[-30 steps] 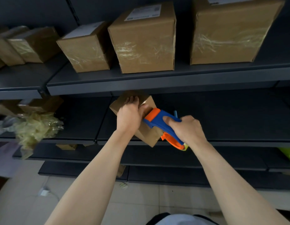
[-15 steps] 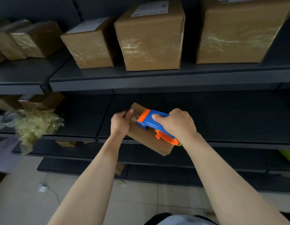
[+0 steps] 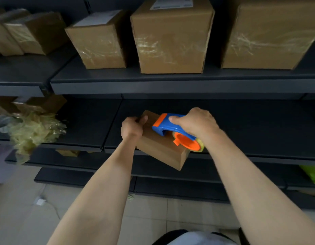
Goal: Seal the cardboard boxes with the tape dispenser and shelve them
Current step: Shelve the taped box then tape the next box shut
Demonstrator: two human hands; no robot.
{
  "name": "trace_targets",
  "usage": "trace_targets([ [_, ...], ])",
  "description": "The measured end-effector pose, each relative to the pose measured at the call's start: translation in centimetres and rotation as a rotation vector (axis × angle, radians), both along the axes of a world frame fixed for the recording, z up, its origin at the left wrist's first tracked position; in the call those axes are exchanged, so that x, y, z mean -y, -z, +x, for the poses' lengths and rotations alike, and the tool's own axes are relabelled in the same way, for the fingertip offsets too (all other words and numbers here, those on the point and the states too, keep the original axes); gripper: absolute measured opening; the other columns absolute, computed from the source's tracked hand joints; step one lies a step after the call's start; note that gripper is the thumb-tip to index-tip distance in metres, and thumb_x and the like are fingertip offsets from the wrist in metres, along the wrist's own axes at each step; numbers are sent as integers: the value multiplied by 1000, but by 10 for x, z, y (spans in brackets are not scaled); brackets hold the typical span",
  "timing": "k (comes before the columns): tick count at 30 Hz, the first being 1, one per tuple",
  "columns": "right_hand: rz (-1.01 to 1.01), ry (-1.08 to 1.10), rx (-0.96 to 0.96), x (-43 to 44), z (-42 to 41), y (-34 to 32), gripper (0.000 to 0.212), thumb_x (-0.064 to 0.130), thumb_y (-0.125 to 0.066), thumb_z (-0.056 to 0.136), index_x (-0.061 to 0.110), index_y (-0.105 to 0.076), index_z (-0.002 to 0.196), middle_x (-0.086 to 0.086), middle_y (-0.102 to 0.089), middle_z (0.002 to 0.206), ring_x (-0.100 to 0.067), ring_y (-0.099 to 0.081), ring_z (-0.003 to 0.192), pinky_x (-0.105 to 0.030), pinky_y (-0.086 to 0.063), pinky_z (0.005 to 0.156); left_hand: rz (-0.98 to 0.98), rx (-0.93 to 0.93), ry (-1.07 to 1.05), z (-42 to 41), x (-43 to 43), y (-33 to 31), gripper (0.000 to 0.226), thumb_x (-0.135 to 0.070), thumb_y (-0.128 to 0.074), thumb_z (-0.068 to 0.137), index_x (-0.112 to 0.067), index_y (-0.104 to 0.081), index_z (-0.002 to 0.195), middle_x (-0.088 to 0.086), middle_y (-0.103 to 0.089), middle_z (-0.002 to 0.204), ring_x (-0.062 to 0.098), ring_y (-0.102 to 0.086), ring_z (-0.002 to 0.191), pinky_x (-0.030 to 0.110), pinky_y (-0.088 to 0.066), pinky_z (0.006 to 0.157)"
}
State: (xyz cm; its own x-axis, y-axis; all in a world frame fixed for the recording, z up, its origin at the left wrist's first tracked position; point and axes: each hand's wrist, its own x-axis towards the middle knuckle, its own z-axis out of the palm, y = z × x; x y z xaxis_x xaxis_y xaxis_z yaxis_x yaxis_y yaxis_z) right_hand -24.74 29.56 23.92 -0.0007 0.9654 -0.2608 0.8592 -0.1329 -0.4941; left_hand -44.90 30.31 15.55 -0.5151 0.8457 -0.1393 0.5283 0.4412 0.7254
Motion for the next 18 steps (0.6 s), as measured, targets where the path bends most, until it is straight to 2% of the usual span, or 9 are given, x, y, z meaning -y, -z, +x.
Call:
trace_targets([
  [4, -125, 100, -20, 2, 70, -1, 52, 69, -69, 66, 19, -54, 68, -1, -59, 66, -17, -58, 58, -26, -33, 46, -20, -8, 24, -14, -18, -1, 34, -52, -58, 87, -18, -66, 85, 3, -67, 88, 19, -61, 78, 32, -49, 66],
  [7, -200, 172, -27, 13, 121, 3, 55, 66, -73, 64, 12, -63, 67, -3, -61, 57, -18, -59, 52, -26, -35, 47, -3, -25, 29, -17, -24, 0, 41, -53, -59, 86, -16, -68, 101, -1, -65, 98, 18, -59, 85, 30, -45, 69],
  [11, -281, 237, -67, 26, 152, 19, 59, 66, -74, 61, 8, -68, 70, -4, -64, 55, -20, -60, 52, -27, -37, 51, -20, -90, 25, -11, -29, -2, 41, -51, -57, 88, -15, -64, 104, 10, -66, 107, 18, -55, 84, 32, -42, 69],
  [13, -281, 230, -36, 26, 147, 32, 59, 67, -73, 62, 10, -65, 74, -4, -64, 62, -18, -60, 55, -27, -36, 49, -26, -217, 17, -4, -28, -5, 41, -49, -56, 89, -13, -59, 108, 14, -62, 114, 26, -58, 95, 36, -46, 70],
  [15, -265, 215, -5, 25, 134, 45, 58, 69, -72, 64, 13, -62, 76, -3, -62, 69, -18, -60, 60, -27, -36, 49, 35, -470, 75, 5, -25, -7, 38, -39, -53, 93, -6, -55, 111, 18, -52, 124, 34, -49, 113, 44, -46, 84],
  [16, -256, 199, 8, 24, 127, 51, 57, 69, -70, 65, 14, -60, 76, -3, -61, 71, -18, -59, 61, -27, -36, 49, 81, -572, 130, 11, -23, -8, 33, -33, -51, 95, -3, -56, 108, 20, -50, 125, 34, -45, 115, 45, -44, 89],
  [18, -246, 159, 24, 23, 112, 64, 58, 70, -67, 68, 14, -56, 77, -3, -59, 73, -18, -58, 64, -28, -37, 50, 103, -606, 210, 21, -17, -9, 30, -28, -48, 97, -1, -58, 105, 20, -52, 123, 34, -45, 115, 44, -41, 92],
])
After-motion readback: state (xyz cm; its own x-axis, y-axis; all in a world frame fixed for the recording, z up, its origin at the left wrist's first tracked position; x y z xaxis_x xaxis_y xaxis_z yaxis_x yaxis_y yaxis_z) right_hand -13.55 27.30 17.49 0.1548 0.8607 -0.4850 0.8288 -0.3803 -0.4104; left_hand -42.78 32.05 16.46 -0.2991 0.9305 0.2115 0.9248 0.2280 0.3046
